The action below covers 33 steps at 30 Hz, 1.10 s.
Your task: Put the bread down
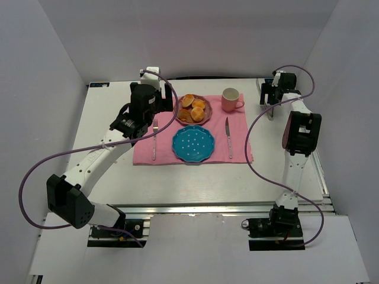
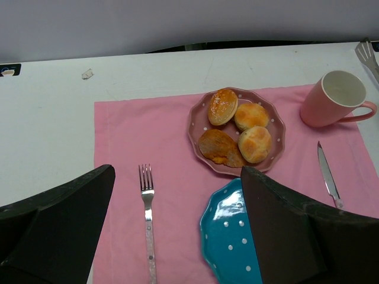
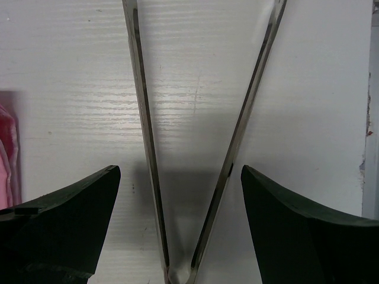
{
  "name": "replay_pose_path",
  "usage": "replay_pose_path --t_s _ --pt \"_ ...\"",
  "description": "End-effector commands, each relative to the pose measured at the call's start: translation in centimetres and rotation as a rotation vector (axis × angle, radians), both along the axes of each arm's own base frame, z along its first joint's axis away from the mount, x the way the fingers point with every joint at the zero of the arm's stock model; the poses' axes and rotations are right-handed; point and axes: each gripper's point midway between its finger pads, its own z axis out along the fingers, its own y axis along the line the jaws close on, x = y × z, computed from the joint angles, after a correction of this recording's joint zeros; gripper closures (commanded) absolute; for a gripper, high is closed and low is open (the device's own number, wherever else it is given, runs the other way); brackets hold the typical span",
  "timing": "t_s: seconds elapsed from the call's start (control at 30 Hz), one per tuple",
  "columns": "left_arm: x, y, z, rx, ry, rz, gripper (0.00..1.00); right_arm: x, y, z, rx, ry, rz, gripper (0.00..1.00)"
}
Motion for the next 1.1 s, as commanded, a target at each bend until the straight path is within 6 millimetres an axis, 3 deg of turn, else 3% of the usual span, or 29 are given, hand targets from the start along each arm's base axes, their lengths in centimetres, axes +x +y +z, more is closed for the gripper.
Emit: replay_pose_path --t_s 0.0,0.13,0.27,0.67,0.93,1.07 --pt "0.0 0.1 0.5 -0.006 -0.018 0.003 0.02 1.2 -0.3 0.7 0.012 -0.034 -0.009 0.11" --pt "-0.1 0.6 0.3 0.011 -0.013 0.02 0.02 1.6 -0.6 -0.1 0.02 -0.015 -0.04 0.11" --pt "-0.1 0.9 0.2 0.025 -0.015 0.031 0.02 2.5 -0.9 0.7 0.023 -0.026 -0.059 0.11" --pt "-0.3 1.3 0.0 0.041 -0.015 0.043 0.02 2.2 -1.1 -0.3 0.017 0.008 -0.071 0.11" --pt "-0.4 1.4 -0.2 0.042 -0.011 0.045 0.02 1.8 -1.2 -0.7 0.012 0.03 -0.075 0.18" --pt "-0.4 1.5 -0.4 0.047 -0.01 0.052 0.02 1.7 -1.1 -0.8 0.014 0.034 -0.071 0.28"
